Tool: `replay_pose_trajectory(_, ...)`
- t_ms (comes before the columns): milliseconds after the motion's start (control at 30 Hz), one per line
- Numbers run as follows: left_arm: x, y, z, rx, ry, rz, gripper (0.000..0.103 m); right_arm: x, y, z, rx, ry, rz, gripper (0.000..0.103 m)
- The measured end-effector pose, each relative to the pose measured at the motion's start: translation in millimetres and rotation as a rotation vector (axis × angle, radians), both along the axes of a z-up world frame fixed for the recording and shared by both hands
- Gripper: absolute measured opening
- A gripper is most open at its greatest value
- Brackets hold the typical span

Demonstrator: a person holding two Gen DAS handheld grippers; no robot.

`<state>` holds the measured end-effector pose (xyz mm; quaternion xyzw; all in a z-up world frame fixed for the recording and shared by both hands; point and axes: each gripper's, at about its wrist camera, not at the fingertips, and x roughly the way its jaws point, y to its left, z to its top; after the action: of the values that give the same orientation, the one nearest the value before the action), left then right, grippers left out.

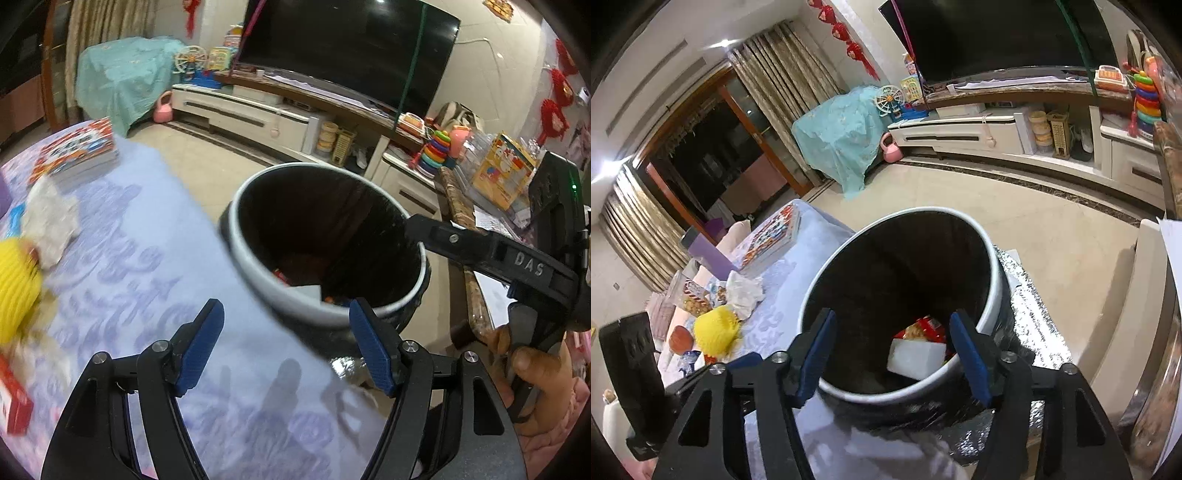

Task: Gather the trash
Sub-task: 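Open the right tool to drop the orange bag while the left tool drops the foam block, then move both open tools back toward the remaining items on the table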

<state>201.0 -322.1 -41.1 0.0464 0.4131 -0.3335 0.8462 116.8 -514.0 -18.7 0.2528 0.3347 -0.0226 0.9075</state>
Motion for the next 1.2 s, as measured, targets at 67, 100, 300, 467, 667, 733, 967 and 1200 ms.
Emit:
replay_pose_trajectory(67,-6.9,13.9,-1.0,-0.006,-0.001,0.022,0.072,-5.2,8.6,0.1,0.007,-0.008,0.009,0.075)
replay_pose_trajectory(100,-10.9,22.7,-1.1,-0.009,-0.003,0.035,0.072,-7.4,12.9,0.0,0.012,-0.012,0.015,0.076)
replay_pose_trajectory(300,-28.6,63.1,-2.0,-0.017,-0.021,0.107,0.072,-18.7,43.2,-0.6,0.023,-0.030,0.050,0.080)
replay_pose_trajectory(467,-36.6,101.7,-3.0,-0.038,-0.015,0.180,0.072,-22.3,71.6,-2.7,0.027,-0.035,0.093,0.091)
replay_pose_trajectory(667,-47.5,144.7,-5.6,-0.048,-0.019,0.254,0.072,-20.9,106.1,-8.1,0.035,-0.026,0.157,0.099)
replay_pose_trajectory(733,-50.0,157.8,-6.9,-0.046,-0.020,0.278,0.072,-21.7,118.3,-9.7,0.036,-0.024,0.181,0.099)
replay_pose_trajectory(967,-57.4,209.4,-9.8,-0.055,-0.020,0.372,0.072,-17.3,159.1,-12.9,0.029,-0.015,0.254,0.100)
replay_pose_trajectory(1200,-60.8,256.0,-12.8,-0.046,-0.032,0.456,0.072,-13.3,198.0,-13.6,0.000,-0.012,0.340,0.100)
